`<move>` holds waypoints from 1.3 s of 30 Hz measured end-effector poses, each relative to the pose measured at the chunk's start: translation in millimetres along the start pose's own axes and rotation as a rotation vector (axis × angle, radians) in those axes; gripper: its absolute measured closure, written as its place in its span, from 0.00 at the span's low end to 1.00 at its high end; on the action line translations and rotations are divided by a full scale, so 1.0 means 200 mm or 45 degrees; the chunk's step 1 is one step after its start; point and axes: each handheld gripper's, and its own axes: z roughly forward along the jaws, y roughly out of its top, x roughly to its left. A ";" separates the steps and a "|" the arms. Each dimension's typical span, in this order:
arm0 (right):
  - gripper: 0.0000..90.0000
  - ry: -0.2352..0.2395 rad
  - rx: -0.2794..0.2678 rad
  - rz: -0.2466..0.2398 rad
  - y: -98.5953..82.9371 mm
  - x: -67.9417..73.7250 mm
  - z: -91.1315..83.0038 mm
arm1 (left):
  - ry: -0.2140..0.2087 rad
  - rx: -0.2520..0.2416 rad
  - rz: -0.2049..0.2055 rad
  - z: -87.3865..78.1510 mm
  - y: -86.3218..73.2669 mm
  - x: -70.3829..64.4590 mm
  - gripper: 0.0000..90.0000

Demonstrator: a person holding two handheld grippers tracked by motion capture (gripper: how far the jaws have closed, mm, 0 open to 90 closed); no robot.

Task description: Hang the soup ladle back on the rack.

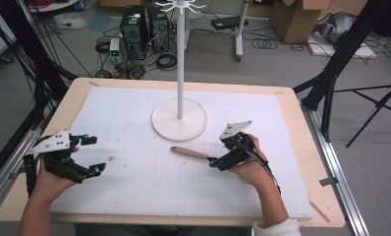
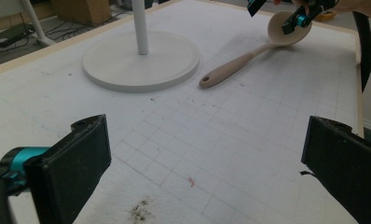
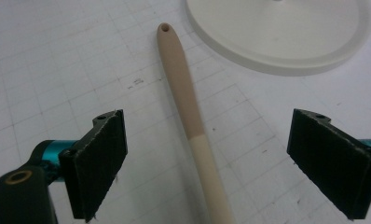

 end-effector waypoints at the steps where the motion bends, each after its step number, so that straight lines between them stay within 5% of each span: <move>1: 0.12 0.006 0.014 0.002 0.01 0.00 0.01 | 0.000 0.000 0.000 0.00 0.00 0.00 0.02; 12: 0.12 0.025 0.177 -0.018 0.02 -0.04 0.16 | 0.000 0.007 -0.003 0.01 0.00 0.00 0.02; 23: 0.18 0.026 0.259 -0.037 0.02 -0.03 0.22 | 0.001 0.010 0.005 0.02 0.00 0.00 0.02; 39: 0.42 0.044 0.335 -0.026 0.01 -0.04 0.24 | 0.013 0.017 0.004 0.02 0.00 0.00 0.02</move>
